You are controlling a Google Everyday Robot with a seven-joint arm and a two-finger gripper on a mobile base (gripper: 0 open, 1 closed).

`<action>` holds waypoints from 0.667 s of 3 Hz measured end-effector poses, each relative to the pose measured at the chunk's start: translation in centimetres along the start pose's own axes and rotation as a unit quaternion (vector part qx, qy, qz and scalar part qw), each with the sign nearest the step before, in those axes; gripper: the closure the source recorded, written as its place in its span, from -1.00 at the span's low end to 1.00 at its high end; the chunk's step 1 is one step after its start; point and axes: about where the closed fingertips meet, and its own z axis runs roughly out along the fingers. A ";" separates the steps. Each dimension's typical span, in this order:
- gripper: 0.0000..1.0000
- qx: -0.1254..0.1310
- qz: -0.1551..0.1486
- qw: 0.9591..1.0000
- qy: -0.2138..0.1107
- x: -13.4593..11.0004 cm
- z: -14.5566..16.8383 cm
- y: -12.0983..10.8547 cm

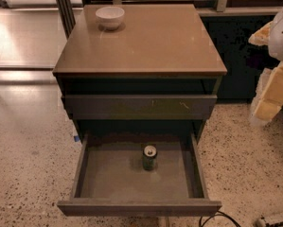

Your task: Pick green can from middle drawer and place on counter

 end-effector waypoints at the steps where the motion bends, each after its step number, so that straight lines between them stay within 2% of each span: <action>1: -1.00 0.000 0.000 1.000 0.000 0.0 0.0 0.0; 2: -1.00 0.010 -0.015 1.000 0.018 0.0 1.1 0.6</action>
Offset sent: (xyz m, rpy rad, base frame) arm -0.0069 0.0068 -0.0355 -0.1246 -0.0145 0.0423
